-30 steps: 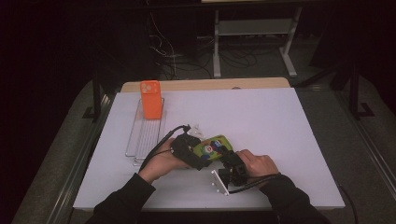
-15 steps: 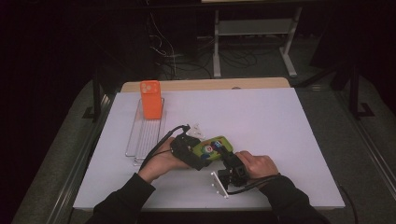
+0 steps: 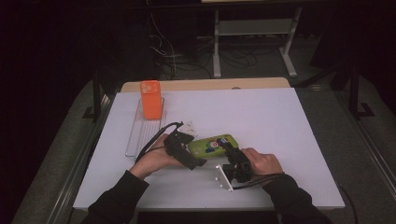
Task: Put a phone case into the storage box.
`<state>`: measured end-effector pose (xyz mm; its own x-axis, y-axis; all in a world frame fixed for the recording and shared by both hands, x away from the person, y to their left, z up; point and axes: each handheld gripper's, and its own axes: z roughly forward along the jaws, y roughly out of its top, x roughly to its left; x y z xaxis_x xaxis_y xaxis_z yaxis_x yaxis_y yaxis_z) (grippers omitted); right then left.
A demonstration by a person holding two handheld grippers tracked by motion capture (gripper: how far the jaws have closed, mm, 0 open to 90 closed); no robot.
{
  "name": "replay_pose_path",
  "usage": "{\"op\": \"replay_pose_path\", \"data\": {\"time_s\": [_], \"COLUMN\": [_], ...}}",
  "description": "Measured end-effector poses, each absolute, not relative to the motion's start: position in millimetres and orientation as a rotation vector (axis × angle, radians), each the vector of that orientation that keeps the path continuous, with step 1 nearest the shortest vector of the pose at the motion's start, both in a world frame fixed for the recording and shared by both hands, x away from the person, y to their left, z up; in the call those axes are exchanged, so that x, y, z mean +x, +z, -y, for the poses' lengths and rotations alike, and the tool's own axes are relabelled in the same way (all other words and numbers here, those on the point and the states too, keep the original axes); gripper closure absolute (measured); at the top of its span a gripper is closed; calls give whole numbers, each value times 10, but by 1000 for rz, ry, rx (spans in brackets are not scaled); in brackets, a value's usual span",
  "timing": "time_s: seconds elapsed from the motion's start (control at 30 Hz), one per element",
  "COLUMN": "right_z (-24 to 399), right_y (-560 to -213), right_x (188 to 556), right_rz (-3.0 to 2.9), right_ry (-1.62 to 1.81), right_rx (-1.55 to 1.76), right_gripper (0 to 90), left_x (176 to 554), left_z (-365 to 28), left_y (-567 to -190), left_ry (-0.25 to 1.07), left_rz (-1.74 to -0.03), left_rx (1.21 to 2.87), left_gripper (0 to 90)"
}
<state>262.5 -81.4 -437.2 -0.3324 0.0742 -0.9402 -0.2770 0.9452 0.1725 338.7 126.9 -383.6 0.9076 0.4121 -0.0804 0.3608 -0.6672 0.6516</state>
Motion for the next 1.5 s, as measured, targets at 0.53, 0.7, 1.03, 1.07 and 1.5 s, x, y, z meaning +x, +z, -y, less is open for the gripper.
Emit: {"op": "replay_pose_path", "data": {"time_s": [0.53,0.7,1.03,1.07,1.5], "right_z": [978,1013,1127,1138,1286], "right_y": [-4242,-4218,-4148,-4143,-4082], "right_x": [2770,2795,2912,2918,3021], "right_rz": [-1995,-2052,-2155,-2160,-2189], "right_ry": [561,661,872,894,1113], "right_rx": [150,307,558,593,834], "right_gripper": [756,756,756,756,756], "left_x": [3422,3428,3446,3446,3456], "left_z": [-1324,-1327,-1348,-1348,-1357], "left_y": [-3852,-3846,-3838,-3840,-3838], "left_ry": [120,127,150,150,152], "left_rz": [-601,-600,-575,-576,-616], "left_rx": [2345,2335,2377,2376,2374], "left_gripper": [0,0,0,0,0]}}
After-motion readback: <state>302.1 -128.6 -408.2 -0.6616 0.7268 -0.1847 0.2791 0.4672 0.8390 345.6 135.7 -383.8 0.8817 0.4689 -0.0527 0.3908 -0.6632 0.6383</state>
